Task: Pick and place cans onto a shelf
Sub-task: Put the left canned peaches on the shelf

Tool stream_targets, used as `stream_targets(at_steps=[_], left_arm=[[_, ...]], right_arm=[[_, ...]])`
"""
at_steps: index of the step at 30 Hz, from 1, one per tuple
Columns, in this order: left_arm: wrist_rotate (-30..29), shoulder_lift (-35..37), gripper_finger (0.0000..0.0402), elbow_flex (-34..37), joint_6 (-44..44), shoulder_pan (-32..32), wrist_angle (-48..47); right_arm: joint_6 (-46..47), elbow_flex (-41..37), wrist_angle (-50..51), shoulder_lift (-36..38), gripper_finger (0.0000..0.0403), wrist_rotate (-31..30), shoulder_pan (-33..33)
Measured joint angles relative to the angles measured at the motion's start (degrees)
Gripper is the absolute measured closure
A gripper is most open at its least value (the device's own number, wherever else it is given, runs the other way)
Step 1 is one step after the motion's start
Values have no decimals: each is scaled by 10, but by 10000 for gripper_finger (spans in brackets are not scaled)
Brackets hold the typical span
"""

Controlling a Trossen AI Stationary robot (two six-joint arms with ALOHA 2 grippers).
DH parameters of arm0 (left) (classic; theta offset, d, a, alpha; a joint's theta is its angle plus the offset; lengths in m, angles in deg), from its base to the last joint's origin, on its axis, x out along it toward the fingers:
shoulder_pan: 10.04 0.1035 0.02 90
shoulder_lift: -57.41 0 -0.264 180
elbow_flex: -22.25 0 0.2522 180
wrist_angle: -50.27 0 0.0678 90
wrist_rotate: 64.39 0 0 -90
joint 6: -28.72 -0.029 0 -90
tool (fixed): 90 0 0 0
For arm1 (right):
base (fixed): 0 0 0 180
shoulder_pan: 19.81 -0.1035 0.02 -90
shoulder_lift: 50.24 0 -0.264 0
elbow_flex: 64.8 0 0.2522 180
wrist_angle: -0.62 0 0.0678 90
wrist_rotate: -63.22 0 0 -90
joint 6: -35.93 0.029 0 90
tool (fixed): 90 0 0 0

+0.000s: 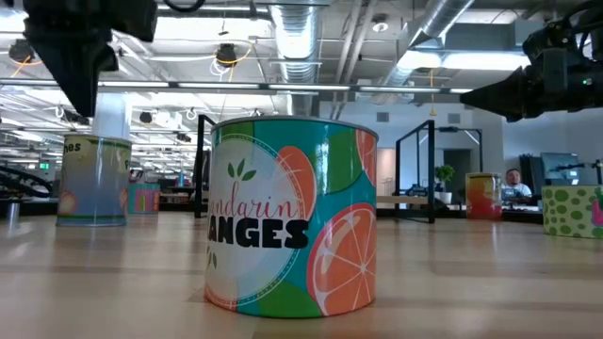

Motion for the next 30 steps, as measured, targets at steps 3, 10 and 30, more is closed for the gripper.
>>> stream_targets(at_steps=[3, 10, 30], left_arm=[[-11, 0, 290, 18, -22, 0, 4], [-28, 0, 273, 53, -26, 0, 9], [-7, -1, 401, -15, -161, 54, 35]], right_arm=[[0, 0, 0, 0, 360, 0, 0], [0, 0, 0, 0, 360, 0, 0], [0, 0, 0, 0, 360, 0, 0]])
